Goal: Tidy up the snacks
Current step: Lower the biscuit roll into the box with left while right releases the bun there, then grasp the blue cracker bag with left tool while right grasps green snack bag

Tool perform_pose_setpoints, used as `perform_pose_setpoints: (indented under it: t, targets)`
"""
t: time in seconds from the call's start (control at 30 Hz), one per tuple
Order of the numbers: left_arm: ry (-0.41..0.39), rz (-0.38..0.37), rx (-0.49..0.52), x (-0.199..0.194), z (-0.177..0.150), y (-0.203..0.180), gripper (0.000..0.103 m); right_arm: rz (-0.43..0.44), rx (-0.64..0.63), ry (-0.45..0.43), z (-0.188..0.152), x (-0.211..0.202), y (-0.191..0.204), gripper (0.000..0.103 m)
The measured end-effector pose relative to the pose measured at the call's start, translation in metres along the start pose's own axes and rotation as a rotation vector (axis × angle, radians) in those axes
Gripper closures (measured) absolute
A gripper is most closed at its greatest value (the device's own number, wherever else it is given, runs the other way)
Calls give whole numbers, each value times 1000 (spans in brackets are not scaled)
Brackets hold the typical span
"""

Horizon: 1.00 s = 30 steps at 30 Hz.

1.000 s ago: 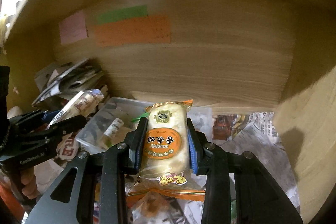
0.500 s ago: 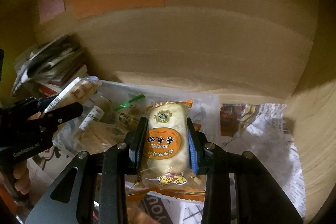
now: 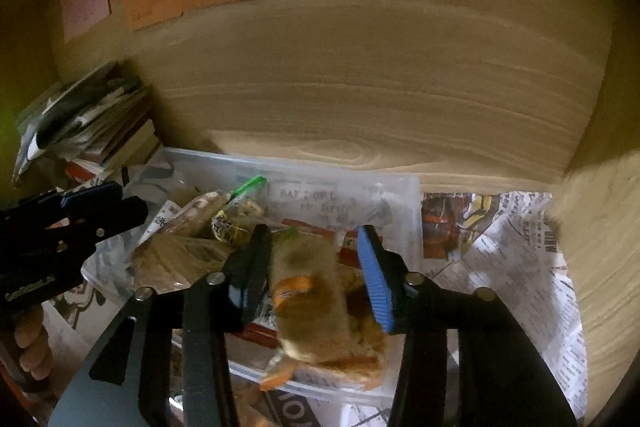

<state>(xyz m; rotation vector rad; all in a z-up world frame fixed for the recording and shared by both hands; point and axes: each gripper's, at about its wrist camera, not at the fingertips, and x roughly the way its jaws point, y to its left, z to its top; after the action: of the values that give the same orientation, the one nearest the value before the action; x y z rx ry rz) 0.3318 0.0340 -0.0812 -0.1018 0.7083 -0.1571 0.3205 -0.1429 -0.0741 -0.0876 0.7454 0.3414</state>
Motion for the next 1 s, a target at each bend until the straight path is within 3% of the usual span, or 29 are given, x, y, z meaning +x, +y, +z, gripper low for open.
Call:
perform_pose_setpoints:
  t: [0.13,0.27,0.57,0.67,1.0]
  targets:
    - [-27,10,21,-14,-4,-4,54,3,-11,-20,-1,-13,1,60]
    - [-52,8,39,-34,-9,-10,43,14,-17,-46,-5,-35,2,59]
    - [-77,-7,71,-73,-32,-28,28,12,-21,-126,-26,-88,-4,46]
    - [-74,-9,84,-81,-43,-35,21,0,-21,-137,-37,-101,-8,45]
    - [3,-37,101,-80,-83,-59,16,-37,18,-103,-76,-115,-31,39]
